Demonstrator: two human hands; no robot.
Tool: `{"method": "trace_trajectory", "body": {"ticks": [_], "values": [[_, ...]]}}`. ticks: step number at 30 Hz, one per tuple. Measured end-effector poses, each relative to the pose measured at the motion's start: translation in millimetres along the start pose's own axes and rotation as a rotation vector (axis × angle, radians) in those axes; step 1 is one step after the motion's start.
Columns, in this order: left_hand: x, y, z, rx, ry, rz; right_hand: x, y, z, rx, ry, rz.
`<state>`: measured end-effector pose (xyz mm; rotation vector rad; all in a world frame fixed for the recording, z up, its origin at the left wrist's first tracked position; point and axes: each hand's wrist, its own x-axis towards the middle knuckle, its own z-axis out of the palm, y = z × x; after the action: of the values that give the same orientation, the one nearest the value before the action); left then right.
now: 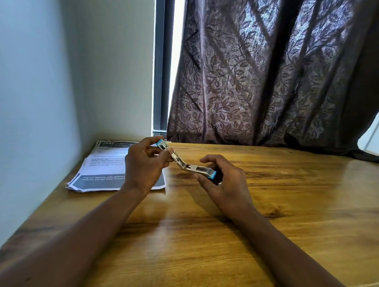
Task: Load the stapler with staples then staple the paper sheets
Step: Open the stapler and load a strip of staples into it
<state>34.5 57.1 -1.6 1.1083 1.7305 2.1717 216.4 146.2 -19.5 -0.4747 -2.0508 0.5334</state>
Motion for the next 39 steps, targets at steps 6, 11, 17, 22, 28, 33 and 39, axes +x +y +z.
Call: {"method": "trace_trajectory", "body": {"ticks": [6, 11, 17, 22, 28, 33, 39], "values": [[-15, 1, 8, -0.045, -0.372, 0.009, 1, -2, 2, 0.147, 0.087, 0.003], [-14, 7, 5, -0.209, -0.562, -0.059, 0, 1, 3, 0.132, 0.041, 0.038], [-16, 4, 1, -0.169, -0.845, -0.093, -2, 0, 1, 0.072, -0.128, 0.103], [-15, 4, 1, -0.183, -0.785, -0.165, -3, -1, 1, 0.064, -0.118, 0.123], [-15, 5, -1, -0.217, -0.790, -0.194, -3, 0, 2, 0.072, -0.109, 0.117], [-14, 5, -2, -0.207, -0.780, -0.211, -4, 0, 1, 0.068, -0.115, 0.115], [-13, 4, -4, -0.172, -0.770, -0.242, -4, 0, 1, 0.049, -0.147, 0.110]]}}
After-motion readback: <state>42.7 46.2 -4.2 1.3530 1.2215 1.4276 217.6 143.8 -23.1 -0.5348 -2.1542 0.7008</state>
